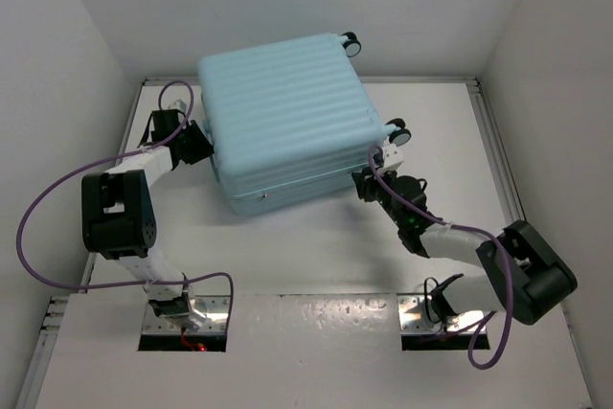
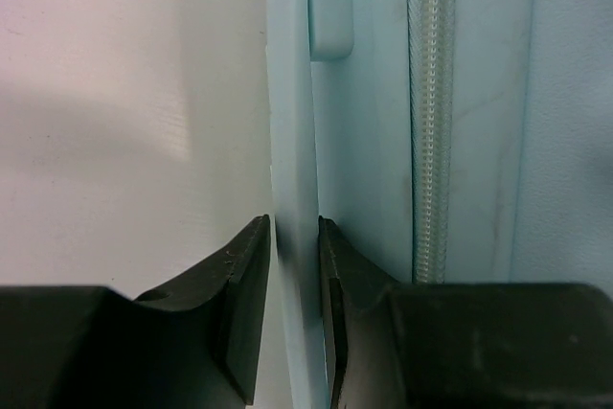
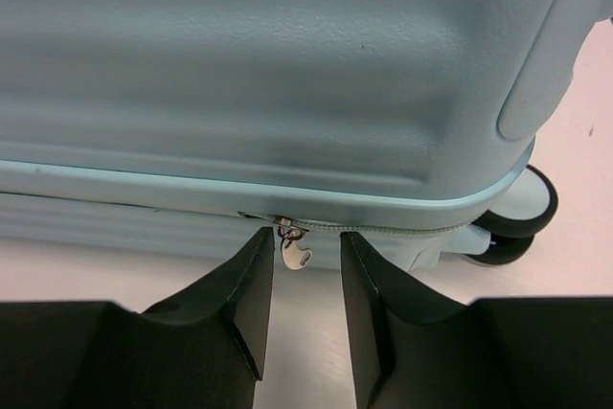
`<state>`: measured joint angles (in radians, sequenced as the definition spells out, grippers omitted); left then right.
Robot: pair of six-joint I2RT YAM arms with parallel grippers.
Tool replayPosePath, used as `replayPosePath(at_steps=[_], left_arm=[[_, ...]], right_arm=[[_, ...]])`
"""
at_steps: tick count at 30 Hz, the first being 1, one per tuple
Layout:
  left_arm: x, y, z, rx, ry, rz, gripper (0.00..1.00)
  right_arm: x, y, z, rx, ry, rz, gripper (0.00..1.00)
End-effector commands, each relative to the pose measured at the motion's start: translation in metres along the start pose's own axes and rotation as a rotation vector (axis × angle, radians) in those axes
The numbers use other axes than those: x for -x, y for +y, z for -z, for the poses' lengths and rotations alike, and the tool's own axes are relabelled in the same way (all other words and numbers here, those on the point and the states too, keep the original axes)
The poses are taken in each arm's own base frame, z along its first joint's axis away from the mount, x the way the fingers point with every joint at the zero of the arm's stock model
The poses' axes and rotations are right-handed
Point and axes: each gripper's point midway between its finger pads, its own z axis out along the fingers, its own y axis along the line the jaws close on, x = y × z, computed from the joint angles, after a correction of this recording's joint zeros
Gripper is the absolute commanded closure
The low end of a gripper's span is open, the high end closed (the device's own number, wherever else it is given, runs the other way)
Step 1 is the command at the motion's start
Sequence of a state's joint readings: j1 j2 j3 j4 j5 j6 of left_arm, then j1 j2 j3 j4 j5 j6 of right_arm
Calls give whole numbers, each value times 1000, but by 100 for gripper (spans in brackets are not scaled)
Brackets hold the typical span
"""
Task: Pack the luggage
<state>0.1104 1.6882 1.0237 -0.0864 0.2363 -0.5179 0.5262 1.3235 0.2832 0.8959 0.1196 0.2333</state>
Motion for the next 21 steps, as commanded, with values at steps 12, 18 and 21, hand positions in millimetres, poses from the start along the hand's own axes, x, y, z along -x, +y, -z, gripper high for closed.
replayPosePath(at_steps=[12, 18, 21], left_arm=[[-22, 6, -10, 14, 51, 20, 69], [-27, 6, -10, 9, 63, 22, 70], [-30, 6, -11, 2, 68, 32, 70]], right_arm=[[-4, 0, -13, -11, 29, -17, 71], [8, -14, -25, -23, -11, -26, 86], [19, -16, -29, -6, -54, -40, 90]])
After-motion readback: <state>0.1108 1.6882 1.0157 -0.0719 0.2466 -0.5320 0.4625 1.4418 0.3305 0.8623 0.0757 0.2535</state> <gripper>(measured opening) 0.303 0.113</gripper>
